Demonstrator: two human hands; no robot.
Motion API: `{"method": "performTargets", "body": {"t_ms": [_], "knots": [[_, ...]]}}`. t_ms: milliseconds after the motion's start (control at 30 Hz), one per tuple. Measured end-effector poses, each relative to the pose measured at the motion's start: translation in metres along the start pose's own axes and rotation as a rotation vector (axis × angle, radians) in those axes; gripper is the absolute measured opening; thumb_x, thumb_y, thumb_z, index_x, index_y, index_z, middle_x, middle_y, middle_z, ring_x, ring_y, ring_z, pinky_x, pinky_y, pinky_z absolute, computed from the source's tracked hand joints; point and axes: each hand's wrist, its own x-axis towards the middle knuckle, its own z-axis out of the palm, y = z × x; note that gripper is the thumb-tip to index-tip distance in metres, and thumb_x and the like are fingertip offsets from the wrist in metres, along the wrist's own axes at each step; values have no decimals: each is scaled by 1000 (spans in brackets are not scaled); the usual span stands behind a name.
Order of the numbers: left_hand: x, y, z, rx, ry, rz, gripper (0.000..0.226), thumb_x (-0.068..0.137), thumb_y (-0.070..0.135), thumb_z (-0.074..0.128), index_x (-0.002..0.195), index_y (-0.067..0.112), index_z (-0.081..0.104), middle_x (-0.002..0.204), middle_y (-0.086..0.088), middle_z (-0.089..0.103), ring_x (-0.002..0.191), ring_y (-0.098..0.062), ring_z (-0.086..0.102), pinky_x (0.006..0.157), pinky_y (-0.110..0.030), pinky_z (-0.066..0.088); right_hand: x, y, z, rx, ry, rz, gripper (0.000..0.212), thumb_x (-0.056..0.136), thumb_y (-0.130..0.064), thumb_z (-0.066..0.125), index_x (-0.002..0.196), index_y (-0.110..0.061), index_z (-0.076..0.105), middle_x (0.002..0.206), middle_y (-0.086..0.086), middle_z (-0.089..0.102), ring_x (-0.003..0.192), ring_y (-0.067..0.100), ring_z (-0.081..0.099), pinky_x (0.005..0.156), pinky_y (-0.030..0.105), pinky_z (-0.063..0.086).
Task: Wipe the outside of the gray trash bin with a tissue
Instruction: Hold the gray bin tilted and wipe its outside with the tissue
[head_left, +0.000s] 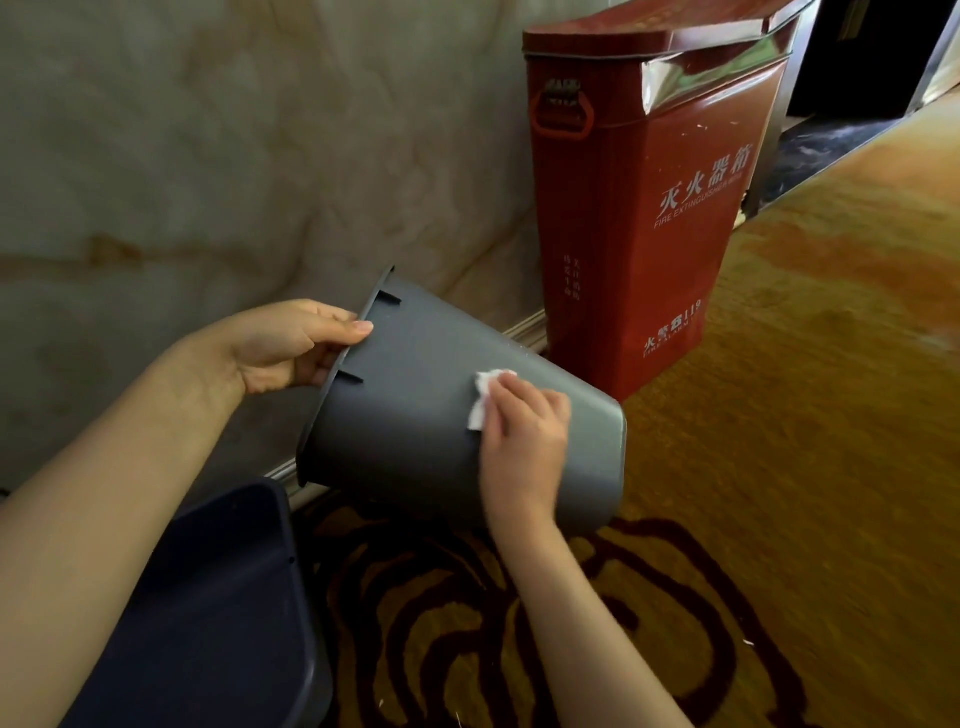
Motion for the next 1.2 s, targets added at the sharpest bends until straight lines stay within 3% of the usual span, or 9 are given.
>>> {"method": "performTargets", "body": {"t_ms": [100, 233, 333, 433, 667, 933, 1033, 1200], "knots": [[-3, 0, 3, 20, 10, 4, 20, 90, 15, 47, 93, 8, 65, 69, 1, 75, 60, -7, 70, 54, -21, 57, 1, -24, 18, 25, -71, -157, 19, 86, -8, 60, 103, -4, 68, 105, 8, 68, 89, 12, 42, 83, 24, 41], [-1, 5, 11, 43, 40, 29, 21, 92, 17, 46, 92, 9, 66, 67, 2, 75, 59, -6, 69, 51, -19, 56, 23, -2, 9, -26, 2, -141, 18, 84, -2, 61, 99, -1, 69, 104, 9, 71, 87, 27, 52, 80, 32, 44], [2, 11, 19, 67, 74, 41, 21, 92, 17, 47, 90, 9, 66, 65, 3, 74, 58, -6, 69, 51, -20, 56, 34, 41, -12, -113, 51, 36, 20, 86, -2, 57, 102, -4, 69, 105, 9, 71, 92, 27, 51, 82, 32, 45], [6, 14, 25, 59, 138, 45, 19, 91, 15, 48, 86, 8, 65, 59, 3, 73, 53, -6, 68, 53, -22, 57, 22, 82, -35, -159, 125, 291, 21, 90, -9, 54, 106, -7, 67, 111, 5, 68, 101, 21, 47, 84, 24, 37], [10, 20, 28, 24, 145, 39, 20, 92, 11, 46, 82, 5, 63, 55, 1, 72, 51, -7, 67, 50, -22, 57, -2, 92, -45, -196, 221, 512, 23, 91, -16, 54, 108, -7, 67, 106, 5, 70, 97, 18, 49, 78, 22, 36], [0, 11, 16, 54, 39, 29, 20, 91, 14, 47, 88, 6, 65, 65, 1, 75, 59, -7, 70, 52, -21, 56, 29, 45, -23, -133, 102, 209, 18, 88, -7, 57, 100, -4, 69, 97, 5, 72, 87, 14, 43, 75, 20, 36], [-4, 6, 13, 86, -6, 33, 20, 90, 15, 47, 90, 8, 66, 70, 0, 76, 63, -8, 70, 58, -22, 58, 48, 7, -3, -15, 18, 31, 17, 88, -3, 54, 90, -1, 71, 93, 8, 73, 87, 27, 48, 78, 31, 42], [-10, 0, 3, 117, -130, 37, 26, 76, 19, 57, 96, 6, 69, 82, -7, 76, 70, -13, 72, 61, -25, 58, 51, -48, 24, -13, -73, -193, 19, 93, -14, 50, 95, -8, 68, 99, 1, 71, 87, 26, 46, 75, 37, 41]]}}
